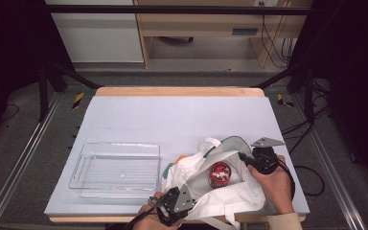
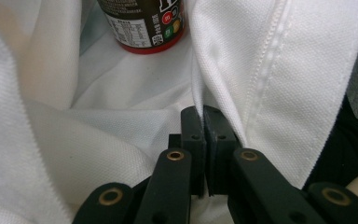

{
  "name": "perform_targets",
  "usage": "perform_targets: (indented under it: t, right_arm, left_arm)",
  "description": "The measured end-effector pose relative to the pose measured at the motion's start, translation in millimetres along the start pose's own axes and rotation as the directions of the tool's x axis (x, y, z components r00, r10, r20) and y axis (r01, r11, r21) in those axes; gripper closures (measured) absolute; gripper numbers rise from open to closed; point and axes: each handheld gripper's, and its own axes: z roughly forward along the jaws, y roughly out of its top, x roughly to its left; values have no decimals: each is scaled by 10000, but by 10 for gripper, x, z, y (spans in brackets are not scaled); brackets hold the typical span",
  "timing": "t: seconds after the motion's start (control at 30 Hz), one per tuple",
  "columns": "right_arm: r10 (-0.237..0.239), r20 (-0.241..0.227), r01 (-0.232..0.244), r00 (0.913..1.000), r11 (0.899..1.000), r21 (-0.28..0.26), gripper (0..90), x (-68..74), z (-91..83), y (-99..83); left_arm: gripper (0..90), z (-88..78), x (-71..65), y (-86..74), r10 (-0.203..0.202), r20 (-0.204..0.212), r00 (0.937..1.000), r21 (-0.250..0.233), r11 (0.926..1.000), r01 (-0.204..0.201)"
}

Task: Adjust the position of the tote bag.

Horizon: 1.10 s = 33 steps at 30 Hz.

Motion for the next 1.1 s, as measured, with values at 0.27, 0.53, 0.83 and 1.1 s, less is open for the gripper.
perform_targets:
  t: [0.27,0.53,0.83,1.1]
  right_arm:
    - [184,452,-177,9988,9997,-156,491,12,-136,28]
    - [192,463,-167,9987,9984,-541,379,51,-311,98]
    - [65,551,-22,9985,9970,-775,268,133,-515,212]
    - [-260,425,303,9988,9942,-1030,190,236,-789,242]
  left_arm:
    - [794,-51,21,33,-279,-235,9993,-413,9988,270]
    - [690,-145,68,77,-606,-434,9972,-849,9948,568]
    - [547,-325,145,175,-1011,-727,9922,-1457,9852,898]
    - [431,-624,309,398,-1196,-1168,9859,-2134,9726,927]
